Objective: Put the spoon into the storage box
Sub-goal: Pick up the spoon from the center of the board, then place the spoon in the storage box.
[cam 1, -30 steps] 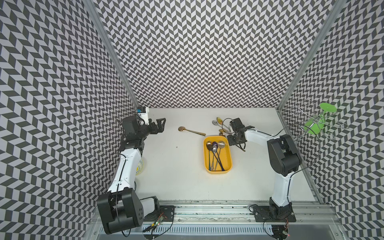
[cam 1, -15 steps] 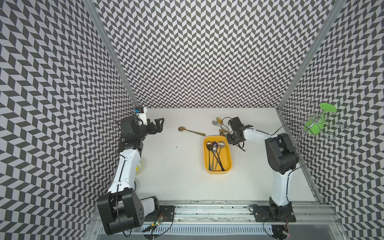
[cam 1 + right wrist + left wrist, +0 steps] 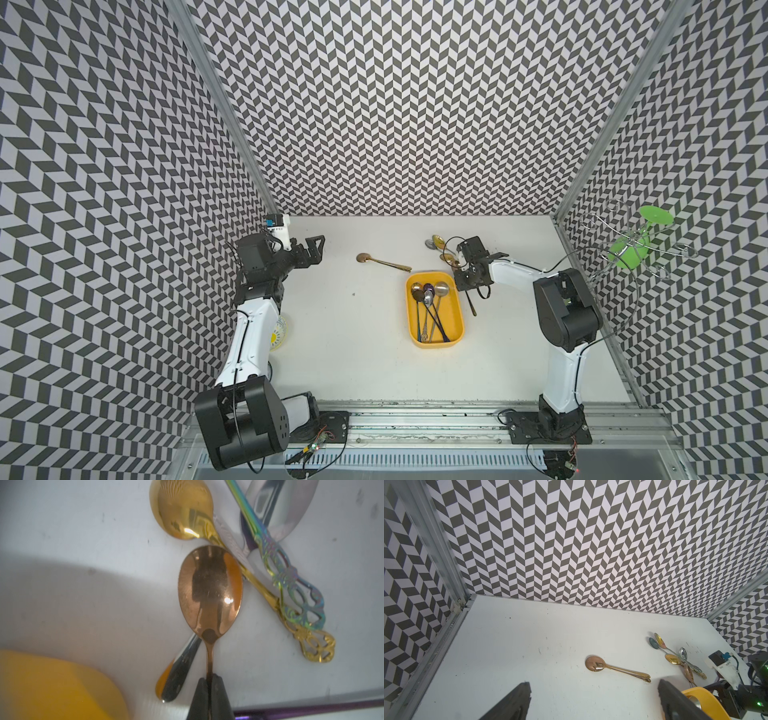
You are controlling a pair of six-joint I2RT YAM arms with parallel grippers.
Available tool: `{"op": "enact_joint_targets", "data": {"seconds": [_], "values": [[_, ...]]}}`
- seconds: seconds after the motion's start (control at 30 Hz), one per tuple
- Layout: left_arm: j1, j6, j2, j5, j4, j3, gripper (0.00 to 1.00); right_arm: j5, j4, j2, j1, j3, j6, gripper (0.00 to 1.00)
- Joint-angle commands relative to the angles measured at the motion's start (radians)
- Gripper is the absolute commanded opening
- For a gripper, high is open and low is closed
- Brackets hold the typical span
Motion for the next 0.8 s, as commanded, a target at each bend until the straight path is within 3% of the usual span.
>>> {"op": "enact_joint_targets", "data": {"seconds": [0.0, 0.5, 0.63, 0.77], "values": [[0.008, -0.006, -0.035, 0.018, 0.025, -0.001, 1.00, -0.009, -0.075, -0.046, 0.008, -0.046, 0.018, 0.00], [0.014, -0.009, -0.028, 0.021, 0.025, 0.003, 1.00, -0.085, -0.059, -0.349, 0.009, -0.114, 0.126, 0.00], [0.014, -0.019, -0.041, 0.049, 0.040, -0.012, 1.00, -0.227, -0.050, -0.422, 0.017, -0.097, 0.183, 0.00], [0.014, -0.019, -0.034, 0.052, 0.018, 0.012, 1.00, -0.271, -0.015, -0.481, 0.086, -0.108, 0.266, 0.00]]}}
